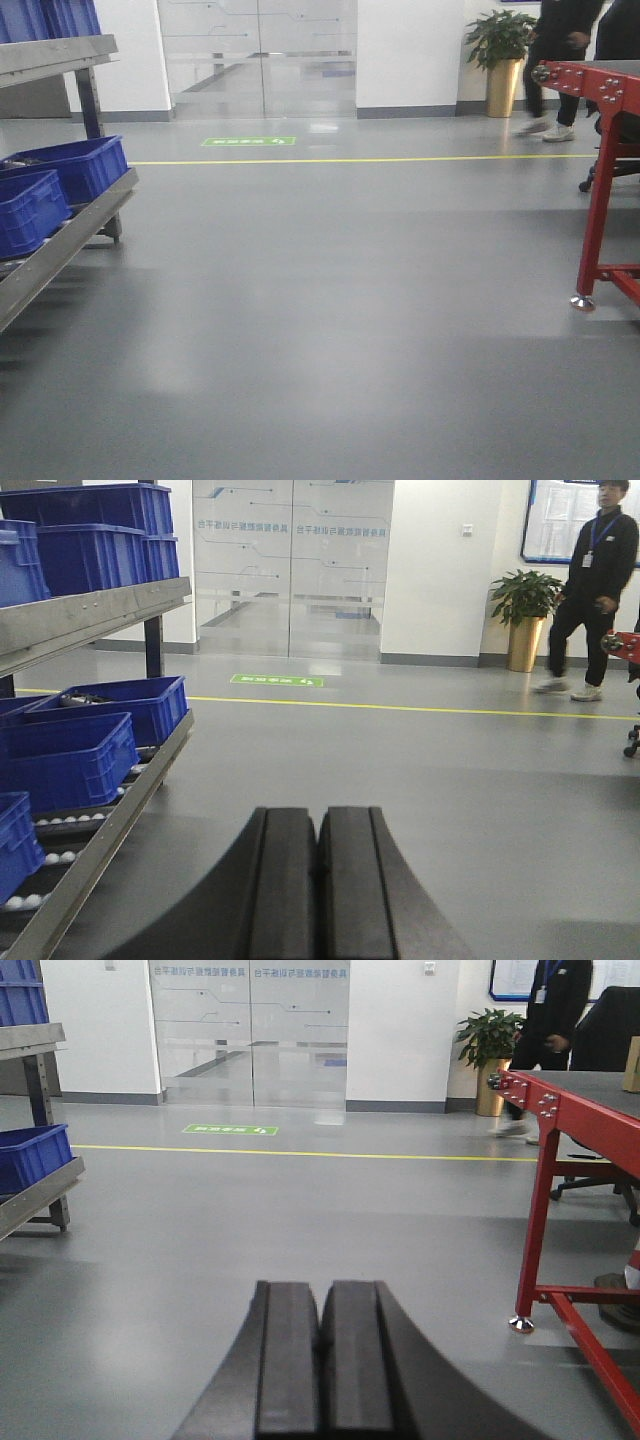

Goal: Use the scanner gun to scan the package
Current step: 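Drive the base forward through the office toward the red-framed table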

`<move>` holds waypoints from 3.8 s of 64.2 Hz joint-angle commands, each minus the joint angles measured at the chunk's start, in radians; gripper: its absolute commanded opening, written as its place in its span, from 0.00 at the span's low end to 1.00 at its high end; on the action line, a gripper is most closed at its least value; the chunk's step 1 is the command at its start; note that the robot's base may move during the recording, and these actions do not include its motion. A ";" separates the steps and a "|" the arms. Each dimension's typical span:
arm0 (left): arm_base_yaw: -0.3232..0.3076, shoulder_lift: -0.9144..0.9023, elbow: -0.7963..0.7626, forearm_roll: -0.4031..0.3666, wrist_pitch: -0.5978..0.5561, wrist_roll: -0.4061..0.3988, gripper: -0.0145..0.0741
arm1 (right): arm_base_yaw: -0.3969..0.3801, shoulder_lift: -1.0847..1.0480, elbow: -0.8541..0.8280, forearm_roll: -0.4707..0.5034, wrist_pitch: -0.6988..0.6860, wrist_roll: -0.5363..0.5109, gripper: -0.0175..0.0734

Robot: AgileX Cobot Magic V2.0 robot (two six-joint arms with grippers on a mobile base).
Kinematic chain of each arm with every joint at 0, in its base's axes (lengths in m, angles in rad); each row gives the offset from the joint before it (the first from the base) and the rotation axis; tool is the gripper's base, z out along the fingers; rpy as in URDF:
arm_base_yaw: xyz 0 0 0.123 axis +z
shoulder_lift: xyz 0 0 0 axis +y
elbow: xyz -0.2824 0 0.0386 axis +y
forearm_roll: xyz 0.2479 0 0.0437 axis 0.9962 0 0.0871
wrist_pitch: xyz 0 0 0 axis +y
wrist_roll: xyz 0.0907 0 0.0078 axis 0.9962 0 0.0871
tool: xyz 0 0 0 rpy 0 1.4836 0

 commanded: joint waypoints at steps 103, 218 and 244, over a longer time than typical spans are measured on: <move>0.003 -0.003 -0.004 0.001 -0.019 0.000 0.04 | -0.004 -0.004 -0.001 0.000 -0.018 0.000 0.01; 0.003 -0.003 -0.004 0.001 -0.019 0.000 0.04 | -0.004 -0.004 -0.001 0.000 -0.018 0.000 0.01; 0.003 -0.003 -0.004 0.001 -0.019 0.000 0.04 | -0.004 -0.004 -0.001 0.000 -0.018 0.000 0.01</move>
